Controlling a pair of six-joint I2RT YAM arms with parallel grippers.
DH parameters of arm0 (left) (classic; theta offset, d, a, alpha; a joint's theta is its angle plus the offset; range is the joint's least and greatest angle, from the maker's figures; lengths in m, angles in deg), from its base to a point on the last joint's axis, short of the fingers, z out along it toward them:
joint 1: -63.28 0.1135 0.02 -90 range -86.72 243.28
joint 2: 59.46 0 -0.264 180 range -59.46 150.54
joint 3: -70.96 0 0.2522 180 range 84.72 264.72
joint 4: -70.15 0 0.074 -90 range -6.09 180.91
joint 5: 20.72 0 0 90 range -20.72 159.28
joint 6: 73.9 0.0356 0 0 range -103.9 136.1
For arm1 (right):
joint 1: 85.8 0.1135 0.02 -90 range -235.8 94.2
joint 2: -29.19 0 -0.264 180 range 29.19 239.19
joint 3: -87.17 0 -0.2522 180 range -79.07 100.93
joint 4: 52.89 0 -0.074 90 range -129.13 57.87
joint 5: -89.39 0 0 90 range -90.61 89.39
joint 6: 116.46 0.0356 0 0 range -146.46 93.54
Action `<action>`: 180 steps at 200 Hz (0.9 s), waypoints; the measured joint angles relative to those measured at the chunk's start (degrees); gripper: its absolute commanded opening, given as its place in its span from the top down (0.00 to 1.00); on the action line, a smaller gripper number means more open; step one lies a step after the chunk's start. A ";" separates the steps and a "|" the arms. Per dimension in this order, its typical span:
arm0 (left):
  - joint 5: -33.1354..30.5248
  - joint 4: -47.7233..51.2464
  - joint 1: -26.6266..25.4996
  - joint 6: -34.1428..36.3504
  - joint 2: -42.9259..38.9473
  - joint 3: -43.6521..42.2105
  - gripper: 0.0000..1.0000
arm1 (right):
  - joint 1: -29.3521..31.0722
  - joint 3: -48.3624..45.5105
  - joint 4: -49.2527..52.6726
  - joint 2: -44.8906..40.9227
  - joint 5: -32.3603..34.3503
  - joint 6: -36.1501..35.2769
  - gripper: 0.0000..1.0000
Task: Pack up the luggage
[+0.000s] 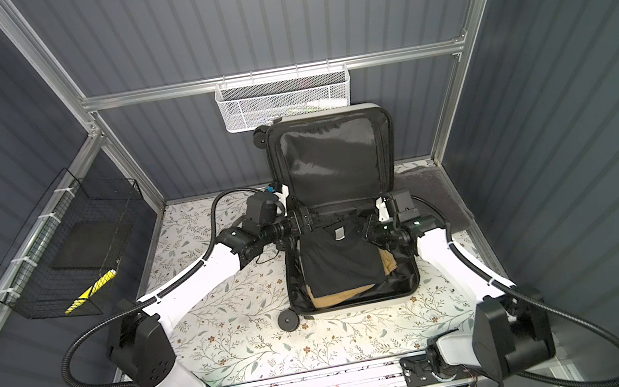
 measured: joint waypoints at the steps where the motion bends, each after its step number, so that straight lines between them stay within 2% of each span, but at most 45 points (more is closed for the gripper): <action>1: -0.02 0.02 0.09 0.02 -0.04 -0.07 0.00 | 0.00 0.13 -0.02 0.17 -0.04 0.00 0.60; 43: -0.92 3.26 3.76 2.10 -0.98 -4.83 0.00 | -0.13 5.11 -4.48 11.10 -0.85 0.42 0.61; 94: -3.65 7.48 3.96 5.75 -0.98 -7.10 0.00 | -3.96 8.22 -6.56 18.75 -0.59 0.15 0.61; 132: -6.27 9.33 3.98 8.41 -0.44 -6.91 0.00 | -6.40 9.51 -4.85 15.19 -1.64 -1.60 0.55; 164: -8.63 11.32 3.98 10.34 2.78 -4.81 0.00 | -7.34 9.70 -2.32 6.51 -1.95 -3.61 0.42; 180: -9.55 12.13 3.98 11.45 4.55 -3.39 0.01 | -9.66 8.76 -1.68 2.49 -1.57 -3.89 0.37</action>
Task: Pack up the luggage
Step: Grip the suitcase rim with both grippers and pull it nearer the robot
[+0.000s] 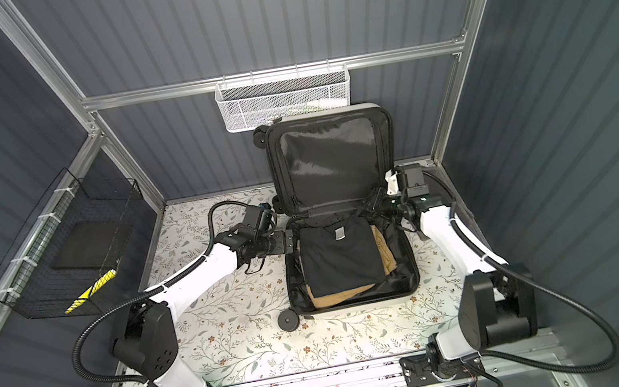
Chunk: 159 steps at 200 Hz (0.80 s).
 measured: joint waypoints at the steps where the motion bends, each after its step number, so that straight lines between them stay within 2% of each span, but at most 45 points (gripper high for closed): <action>1: -0.07 0.04 0.00 0.02 0.13 0.11 0.01 | -0.11 -0.07 0.00 -0.13 0.04 -0.11 0.37; 24: -0.94 1.07 0.00 1.44 1.81 1.99 0.05 | -5.86 -3.76 0.81 -3.56 0.81 0.07 0.33; 59: -0.98 1.68 0.00 2.97 3.93 4.39 0.13 | -12.44 -8.48 3.61 -3.45 1.57 0.07 0.26; 108: -0.96 1.64 0.00 4.00 5.14 5.62 0.29 | -13.42 -10.32 3.13 -1.29 -0.83 -1.36 0.22; 135: -0.98 1.62 0.00 4.00 5.20 5.62 0.35 | -13.40 -12.39 1.25 0.87 -3.61 -1.57 0.22; 159: -0.98 1.51 0.00 3.98 5.25 5.53 0.37 | -13.40 -14.21 -0.98 2.51 -6.27 -1.40 0.22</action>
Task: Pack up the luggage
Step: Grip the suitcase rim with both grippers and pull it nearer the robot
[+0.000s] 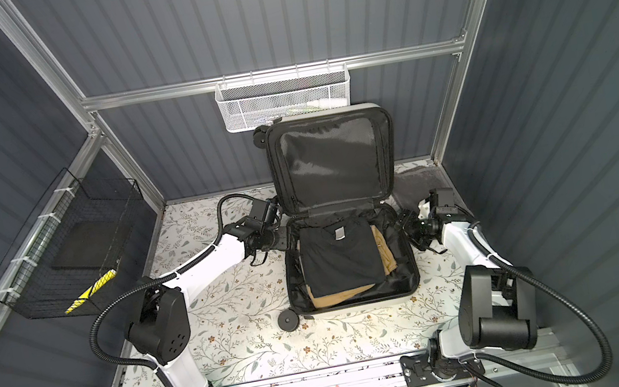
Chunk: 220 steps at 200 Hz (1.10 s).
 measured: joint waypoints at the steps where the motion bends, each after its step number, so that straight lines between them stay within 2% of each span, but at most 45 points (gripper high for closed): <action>1: -0.02 -0.07 0.00 0.00 0.00 -0.02 0.37 | 0.00 -0.04 -0.07 0.02 -0.09 0.00 0.22; 28: 0.02 -0.63 0.00 -0.04 0.00 -1.27 0.38 | 0.44 -1.09 -3.04 0.09 -2.34 0.57 0.23; 78: -1.40 -1.46 -0.04 -0.07 0.00 -4.68 0.38 | 2.62 -2.69 -6.21 0.09 -2.21 2.12 0.29; 157: -4.35 -3.10 2.93 -1.25 -4.68 -10.95 0.39 | 12.59 -2.73 -8.96 1.73 -1.97 5.75 0.32; 220: -5.16 -3.50 8.26 -2.16 -8.37 -14.91 0.39 | 20.48 -1.68 -11.45 3.50 0.07 10.03 0.33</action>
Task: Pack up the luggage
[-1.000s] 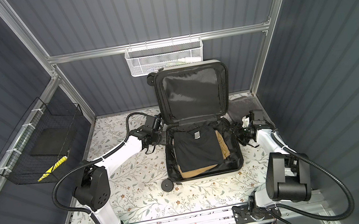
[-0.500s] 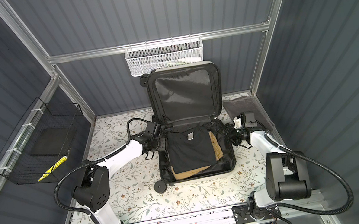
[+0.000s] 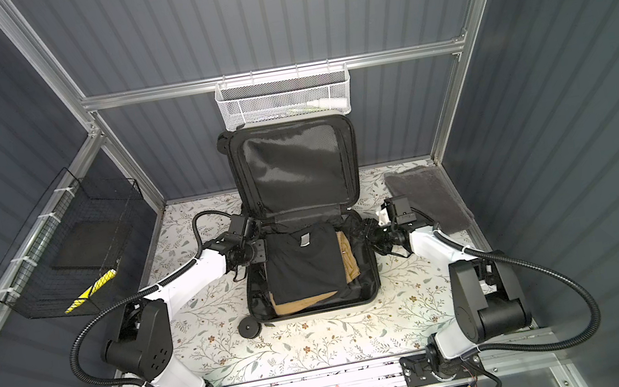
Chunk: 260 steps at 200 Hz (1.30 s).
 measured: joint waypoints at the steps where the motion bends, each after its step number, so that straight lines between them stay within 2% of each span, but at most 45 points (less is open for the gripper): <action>1: 0.00 0.00 0.15 -0.02 -0.07 -0.07 0.39 | 0.09 0.02 -0.02 0.04 0.02 0.09 0.33; 60: 0.11 0.00 5.29 0.02 -0.81 -0.48 0.39 | 6.32 2.51 -2.16 3.13 2.16 4.13 0.33; 101: 0.22 0.26 6.88 0.52 -0.81 -0.37 0.36 | 10.21 5.25 -2.73 5.86 3.02 5.75 0.33; 118: 0.20 0.74 7.23 0.87 -0.81 -0.15 0.31 | 10.93 5.60 -2.64 6.05 3.10 5.99 0.32; 159: 0.57 2.23 7.43 1.49 -2.49 0.61 0.13 | 10.40 6.56 -0.07 4.70 3.37 4.76 0.25; 190: 1.33 3.96 7.43 1.51 -5.66 2.19 0.01 | 6.23 6.58 3.45 -0.74 3.32 3.08 0.23; 213: 2.69 4.87 7.43 1.53 -7.93 4.09 0.00 | 0.79 6.54 6.27 -5.44 3.26 1.49 0.22; 260: 8.41 6.14 7.43 1.03 -9.60 7.67 0.00 | -15.37 4.83 11.69 -11.52 3.04 -1.60 0.21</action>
